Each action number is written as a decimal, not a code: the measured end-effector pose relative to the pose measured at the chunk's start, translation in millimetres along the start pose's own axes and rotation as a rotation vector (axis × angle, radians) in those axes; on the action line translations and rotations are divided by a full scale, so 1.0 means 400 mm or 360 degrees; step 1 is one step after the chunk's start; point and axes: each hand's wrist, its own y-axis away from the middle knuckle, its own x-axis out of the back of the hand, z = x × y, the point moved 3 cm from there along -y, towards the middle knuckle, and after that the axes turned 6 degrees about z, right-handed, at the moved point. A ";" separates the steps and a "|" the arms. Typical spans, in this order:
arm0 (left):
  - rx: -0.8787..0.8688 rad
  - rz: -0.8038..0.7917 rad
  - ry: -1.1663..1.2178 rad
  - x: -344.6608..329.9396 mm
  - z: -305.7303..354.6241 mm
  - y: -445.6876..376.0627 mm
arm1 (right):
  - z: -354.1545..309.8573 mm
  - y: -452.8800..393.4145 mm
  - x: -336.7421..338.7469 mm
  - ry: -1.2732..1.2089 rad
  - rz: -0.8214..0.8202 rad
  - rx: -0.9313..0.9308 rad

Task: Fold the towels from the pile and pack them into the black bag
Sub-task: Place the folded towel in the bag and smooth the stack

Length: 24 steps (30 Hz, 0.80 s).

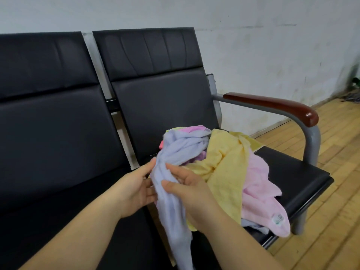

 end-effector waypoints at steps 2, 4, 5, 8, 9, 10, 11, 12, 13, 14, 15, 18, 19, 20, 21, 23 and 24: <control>-0.0022 -0.0021 0.0075 -0.006 0.001 -0.004 | 0.013 0.009 -0.023 0.0025 -0.0009 -0.0028; -0.0071 -0.0066 0.0032 -0.002 -0.002 -0.007 | 0.019 0.005 -0.021 -0.0220 0.0165 -0.0098; -0.0061 -0.0159 -0.0030 0.000 -0.005 -0.002 | 0.016 0.000 -0.012 -0.0359 0.0291 -0.0137; 0.0107 -0.0515 -0.0290 0.008 -0.020 0.030 | 0.010 -0.019 0.022 -0.0261 0.0570 -0.0149; 0.0135 -0.0565 -0.0321 0.016 -0.023 0.034 | 0.006 -0.021 0.023 -0.0233 0.0563 -0.0138; 0.0130 -0.0550 -0.0319 0.022 -0.021 0.037 | 0.003 -0.023 0.022 -0.0227 0.0539 -0.0130; 0.0107 -0.0465 -0.0282 0.031 -0.018 0.034 | 0.005 -0.024 0.019 -0.0213 0.0525 -0.0127; 0.0105 -0.0324 -0.0219 0.043 -0.016 0.025 | 0.005 -0.022 0.017 -0.0168 0.0521 -0.0118; 0.0120 -0.0152 -0.0134 0.061 -0.018 0.013 | 0.007 -0.020 0.013 -0.0095 0.0504 -0.0105; 0.0129 -0.0031 -0.0053 0.073 -0.021 0.004 | 0.005 -0.012 0.003 -0.0024 0.0460 -0.0086; 0.0129 0.0027 0.0001 0.079 -0.024 -0.003 | 0.007 -0.004 -0.010 0.0021 0.0387 -0.0071; 0.0115 -0.0017 0.0002 0.057 -0.025 0.007 | 0.018 0.034 -0.065 0.0072 0.0121 -0.0072; 0.0087 -0.0016 -0.0022 0.052 -0.027 0.010 | 0.025 0.042 -0.077 0.0082 0.0096 -0.0080; 0.0034 0.0000 -0.0047 0.052 -0.028 0.010 | 0.027 0.044 -0.082 0.0065 0.0128 -0.0089; -0.0026 0.0014 -0.0060 0.057 -0.029 0.010 | 0.032 0.039 -0.081 0.0024 0.0197 -0.0102; -0.0092 0.0021 -0.0056 0.069 -0.028 0.017 | 0.032 0.020 -0.072 0.0017 0.0332 -0.0100; -0.0091 0.0001 -0.0079 0.073 -0.029 0.024 | 0.028 0.012 -0.069 0.0073 0.0364 -0.0098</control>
